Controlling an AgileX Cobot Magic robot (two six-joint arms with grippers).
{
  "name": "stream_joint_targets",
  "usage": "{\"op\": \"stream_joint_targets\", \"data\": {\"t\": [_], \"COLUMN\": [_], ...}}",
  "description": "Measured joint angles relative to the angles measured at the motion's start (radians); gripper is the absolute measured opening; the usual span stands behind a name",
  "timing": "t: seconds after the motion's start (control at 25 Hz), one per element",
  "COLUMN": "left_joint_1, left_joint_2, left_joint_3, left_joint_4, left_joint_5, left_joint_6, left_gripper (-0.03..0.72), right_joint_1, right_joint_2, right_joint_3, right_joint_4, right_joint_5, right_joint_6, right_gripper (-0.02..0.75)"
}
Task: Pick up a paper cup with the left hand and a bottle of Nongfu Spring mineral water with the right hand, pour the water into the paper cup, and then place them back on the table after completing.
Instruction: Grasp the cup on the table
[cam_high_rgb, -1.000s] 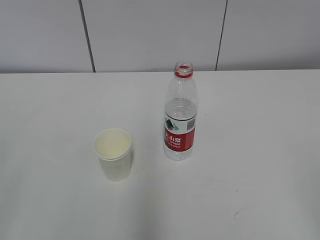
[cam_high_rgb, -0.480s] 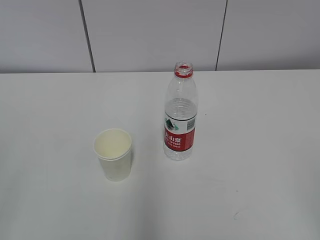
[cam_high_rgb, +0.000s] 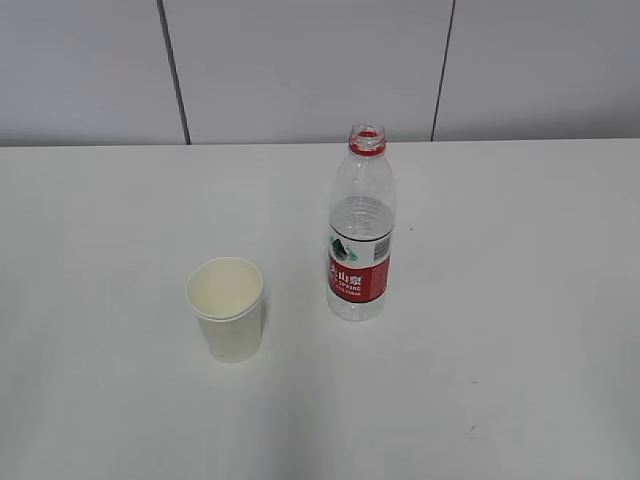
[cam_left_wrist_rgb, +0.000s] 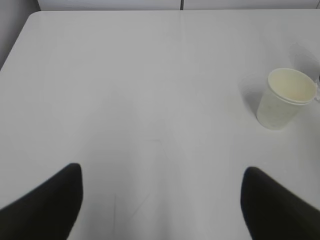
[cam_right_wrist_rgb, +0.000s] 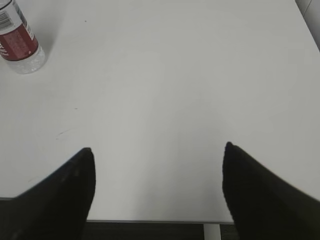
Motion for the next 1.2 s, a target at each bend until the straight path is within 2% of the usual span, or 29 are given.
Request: {"op": "stream_joint_targets", "data": {"t": [0.16,0.28,0.52,0.92,1.2], "left_joint_1": [0.000,0.000,0.000,0.000,0.000], "left_joint_2": [0.017,0.035,0.059,0.184,0.347], "left_joint_3": [0.000,-0.013,-0.002,0.208,0.238], "left_joint_4": [0.001,0.001,0.002,0.014,0.018], "left_joint_5": [-0.001,-0.037,-0.334,-0.832,-1.042], "left_joint_6": [0.000,0.000,0.000,0.000,0.000], "left_gripper": [0.587,0.587,0.587,0.566,0.554], "right_joint_1": [0.000,0.000,0.000,0.000,0.002], "right_joint_2": [0.000,0.000,0.076,0.257,0.405], "right_joint_3": [-0.002,-0.021,-0.023,0.131,0.244], "right_joint_4": [0.000,0.000,0.013,0.079,0.082], "right_joint_5": [-0.002,-0.064,-0.295,-0.759,-1.030], "right_joint_6": [-0.010,-0.040,-0.076,-0.134,-0.159], "right_gripper": [0.587,0.587,0.587,0.587,0.587]}}
